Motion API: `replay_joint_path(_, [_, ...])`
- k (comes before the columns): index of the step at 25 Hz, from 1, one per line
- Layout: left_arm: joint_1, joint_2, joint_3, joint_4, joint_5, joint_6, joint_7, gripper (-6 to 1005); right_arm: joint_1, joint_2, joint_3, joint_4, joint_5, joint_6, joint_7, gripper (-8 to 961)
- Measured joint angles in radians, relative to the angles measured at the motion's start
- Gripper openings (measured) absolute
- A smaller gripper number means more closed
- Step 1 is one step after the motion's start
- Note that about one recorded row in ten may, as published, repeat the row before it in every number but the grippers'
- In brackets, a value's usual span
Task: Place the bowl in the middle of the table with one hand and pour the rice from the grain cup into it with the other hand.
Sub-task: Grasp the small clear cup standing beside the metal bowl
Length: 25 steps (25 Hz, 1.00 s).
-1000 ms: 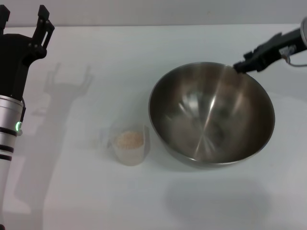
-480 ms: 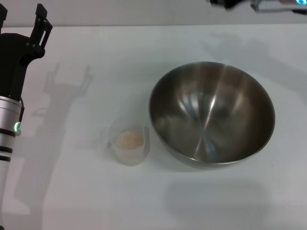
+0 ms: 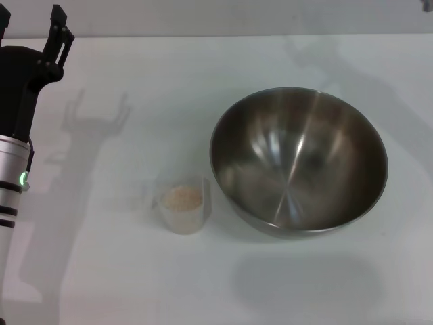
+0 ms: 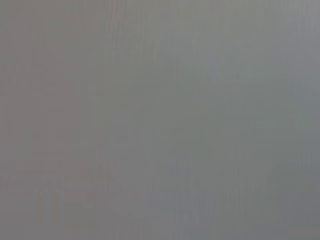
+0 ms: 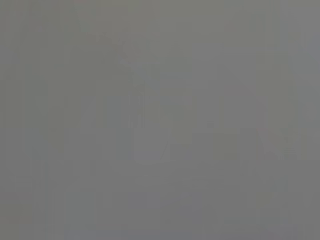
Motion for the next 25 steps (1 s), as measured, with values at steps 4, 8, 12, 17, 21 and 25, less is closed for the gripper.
replay_joint_path(4, [-0.002,0.001,0.000,0.001,0.000,0.000,0.000,837,-0.051,0.000,-0.019,-0.031,0.159,-0.009,-0.206,419])
replay_joint_path(8, [-0.002,0.001,0.000,0.002,0.000,0.001,0.000,837,-0.114,0.001,-0.031,-0.057,0.268,-0.039,-0.392,419])
replay_joint_path(12, [0.000,0.002,0.000,0.002,0.000,0.002,0.000,837,-0.184,0.003,-0.034,-0.069,0.454,-0.104,-0.634,419])
replay_joint_path(17, [0.003,0.001,0.002,0.001,0.001,0.002,0.000,837,-0.258,0.005,-0.036,-0.024,0.759,-0.258,-0.979,420])
replay_joint_path(21, [0.004,0.000,0.008,0.001,0.000,0.002,0.000,837,-0.280,0.004,-0.037,0.118,1.040,-0.459,-1.171,420])
replay_joint_path(25, [0.012,0.000,0.010,0.001,0.001,0.002,0.000,837,-0.243,-0.002,-0.038,0.375,1.256,-0.697,-1.204,420])
